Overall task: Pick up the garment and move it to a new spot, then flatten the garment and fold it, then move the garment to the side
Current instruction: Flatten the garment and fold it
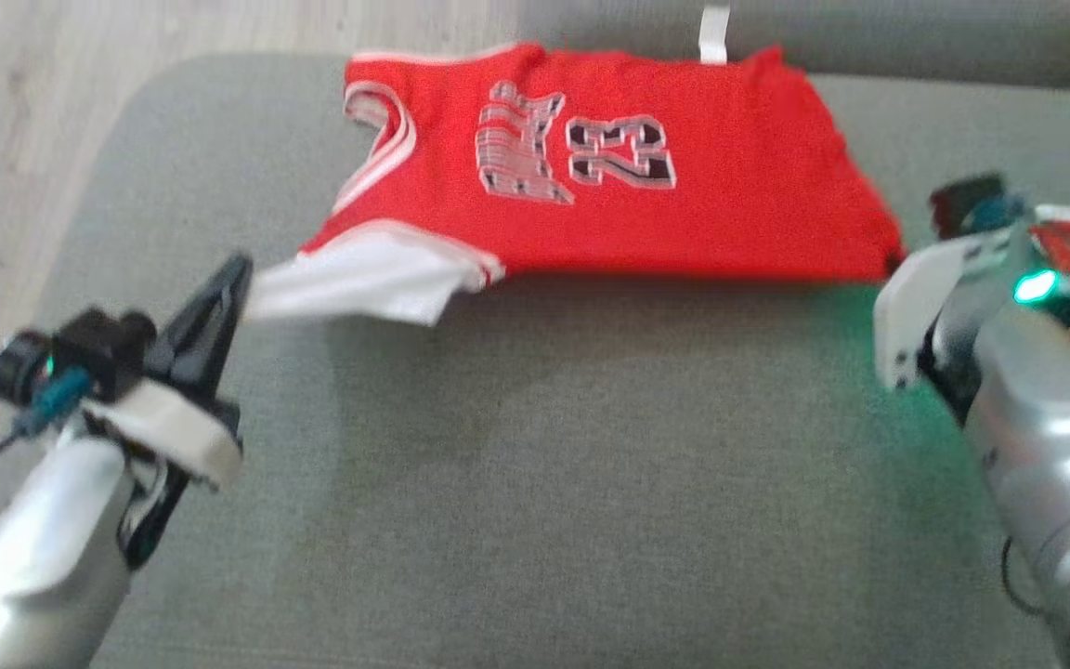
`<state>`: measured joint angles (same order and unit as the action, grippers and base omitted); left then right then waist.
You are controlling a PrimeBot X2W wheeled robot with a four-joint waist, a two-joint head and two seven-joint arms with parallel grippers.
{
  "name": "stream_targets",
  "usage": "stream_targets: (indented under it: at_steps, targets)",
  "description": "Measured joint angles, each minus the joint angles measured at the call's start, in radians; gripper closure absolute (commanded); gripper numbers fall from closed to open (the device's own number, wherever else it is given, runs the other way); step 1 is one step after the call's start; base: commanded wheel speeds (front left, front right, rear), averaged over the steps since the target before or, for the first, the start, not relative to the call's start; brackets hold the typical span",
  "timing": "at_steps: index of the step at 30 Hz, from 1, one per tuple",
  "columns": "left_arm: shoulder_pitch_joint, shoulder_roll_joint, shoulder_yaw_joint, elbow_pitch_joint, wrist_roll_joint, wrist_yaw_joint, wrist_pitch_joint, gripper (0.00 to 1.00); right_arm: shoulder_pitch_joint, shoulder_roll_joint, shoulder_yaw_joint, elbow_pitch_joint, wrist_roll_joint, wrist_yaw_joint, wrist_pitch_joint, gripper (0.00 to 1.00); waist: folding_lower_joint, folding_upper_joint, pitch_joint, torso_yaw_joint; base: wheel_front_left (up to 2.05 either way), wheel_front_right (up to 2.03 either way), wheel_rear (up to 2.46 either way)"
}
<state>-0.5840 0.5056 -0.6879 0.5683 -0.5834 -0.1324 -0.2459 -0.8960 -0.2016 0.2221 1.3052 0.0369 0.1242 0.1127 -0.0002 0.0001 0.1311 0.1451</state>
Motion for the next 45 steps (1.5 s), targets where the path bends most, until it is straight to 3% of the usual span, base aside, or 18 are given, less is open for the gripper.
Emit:
stream_targets:
  at_steps: [5,9,14,19,24,33,45]
  targets:
    - [0.101,0.059,-0.024,-0.09,-0.001,0.014,0.053,1.0,0.097,0.007,0.142,-0.03,0.175,0.0,0.126,1.0,0.0,0.0,-0.072,-0.001,0.0,0.0,0.0]
    - [0.182,0.105,-0.035,-0.177,-0.007,0.043,0.108,1.0,0.199,-0.027,0.277,-0.188,0.385,0.0,0.296,1.0,0.0,0.0,-0.129,-0.004,0.0,0.0,0.0]
    - [0.296,0.17,-0.056,-0.313,-0.046,0.063,0.192,1.0,0.352,-0.207,0.422,-0.513,0.675,0.0,0.492,1.0,0.0,0.0,-0.182,-0.013,0.0,0.0,0.0]
    - [0.393,0.237,-0.06,-0.454,-0.087,0.1,0.268,1.0,0.437,-0.357,0.452,-0.741,0.85,0.0,0.576,1.0,0.0001,0.0,-0.191,-0.019,0.0,0.0,0.0]
    - [0.407,0.266,-0.053,-0.532,-0.096,0.133,0.289,1.0,0.479,-0.405,0.43,-0.835,0.892,0.0,0.578,1.0,0.0003,0.0,-0.178,-0.018,0.0,0.0,0.0]
    - [0.306,0.252,-0.035,-0.515,-0.095,0.132,0.302,1.0,0.453,-0.376,0.353,-0.86,0.868,0.0,0.507,1.0,0.0003,0.0,-0.128,-0.029,0.0,0.0,0.0]
    - [0.036,0.166,-0.034,-0.261,-0.068,0.043,0.325,1.0,0.292,-0.291,0.281,-0.778,0.783,0.0,0.467,1.0,0.0005,0.0,0.002,-0.044,0.0,0.0,0.0]
